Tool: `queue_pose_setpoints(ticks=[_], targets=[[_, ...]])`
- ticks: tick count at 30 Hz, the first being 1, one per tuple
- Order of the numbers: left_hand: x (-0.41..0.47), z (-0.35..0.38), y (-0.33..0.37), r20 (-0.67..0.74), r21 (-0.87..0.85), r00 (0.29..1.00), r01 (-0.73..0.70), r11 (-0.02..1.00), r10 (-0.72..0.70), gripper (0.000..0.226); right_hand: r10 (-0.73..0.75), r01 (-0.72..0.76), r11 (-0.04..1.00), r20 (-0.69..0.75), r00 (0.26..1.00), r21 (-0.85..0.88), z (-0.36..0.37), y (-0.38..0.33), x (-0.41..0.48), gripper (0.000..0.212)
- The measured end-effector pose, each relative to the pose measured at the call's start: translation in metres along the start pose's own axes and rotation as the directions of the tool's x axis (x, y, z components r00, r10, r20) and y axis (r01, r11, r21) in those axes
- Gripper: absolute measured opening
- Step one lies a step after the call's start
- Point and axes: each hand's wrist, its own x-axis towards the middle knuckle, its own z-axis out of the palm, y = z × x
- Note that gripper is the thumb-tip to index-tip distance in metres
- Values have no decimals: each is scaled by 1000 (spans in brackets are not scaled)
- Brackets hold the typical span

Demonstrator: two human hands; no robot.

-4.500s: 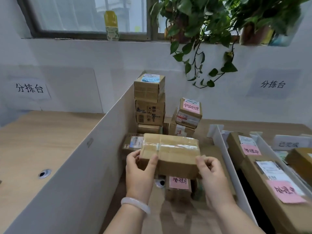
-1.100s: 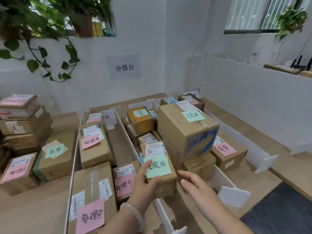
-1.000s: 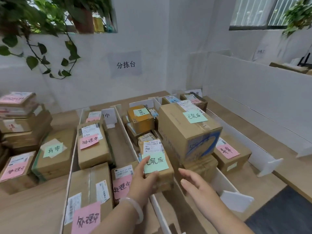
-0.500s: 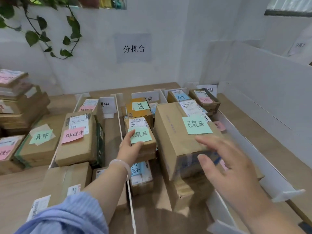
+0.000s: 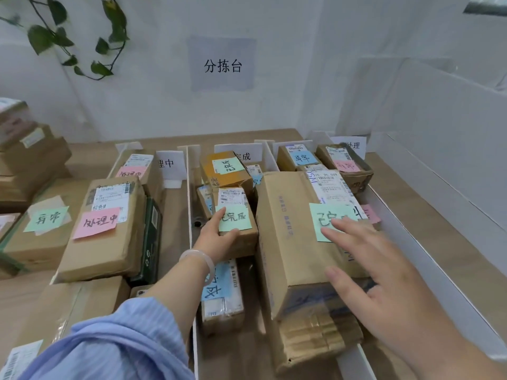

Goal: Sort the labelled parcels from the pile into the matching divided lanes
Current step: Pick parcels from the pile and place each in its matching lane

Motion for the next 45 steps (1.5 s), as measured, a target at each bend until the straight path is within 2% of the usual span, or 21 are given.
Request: queue_pose_setpoints(ticks=[4, 8, 11, 15, 21, 25, 32, 39, 45], targets=[[-7, -2, 7, -15, 157, 999, -44, 987, 47, 75, 44, -31, 996, 159, 986, -83, -4, -8, 9, 53], [-28, -11, 9, -23, 320, 991, -114, 941, 128, 73, -8, 57, 979, 245, 969, -196, -7, -22, 21, 68], [-54, -22, 9, -66, 438, 983, -127, 890, 172, 70, -99, 143, 979, 268, 958, -148, 1, -41, 29, 73], [-105, -44, 12, -148, 598, 954, -123, 792, 260, 67, -239, 296, 946, 331, 913, -134, 27, -74, 34, 70], [-179, -121, 6, -270, 746, 877, -71, 662, 397, 70, -371, 433, 900, 433, 821, -51, 79, -125, 21, 79], [-231, -179, -10, -363, 787, 823, 21, 616, 436, 70, -421, 478, 878, 440, 793, -23, 113, -178, 10, 74], [-311, -293, -58, -450, 788, 814, 169, 592, 367, 68, -393, 465, 885, 515, 762, -13, 171, -295, -22, 79], [-355, -404, -106, -467, 789, 811, 202, 580, 352, 70, -415, 462, 887, 437, 798, -2, 236, -409, -52, 79], [-355, -452, -139, -425, 796, 844, 177, 579, 326, 70, -353, 387, 922, 449, 821, 17, 278, -448, -63, 78]])
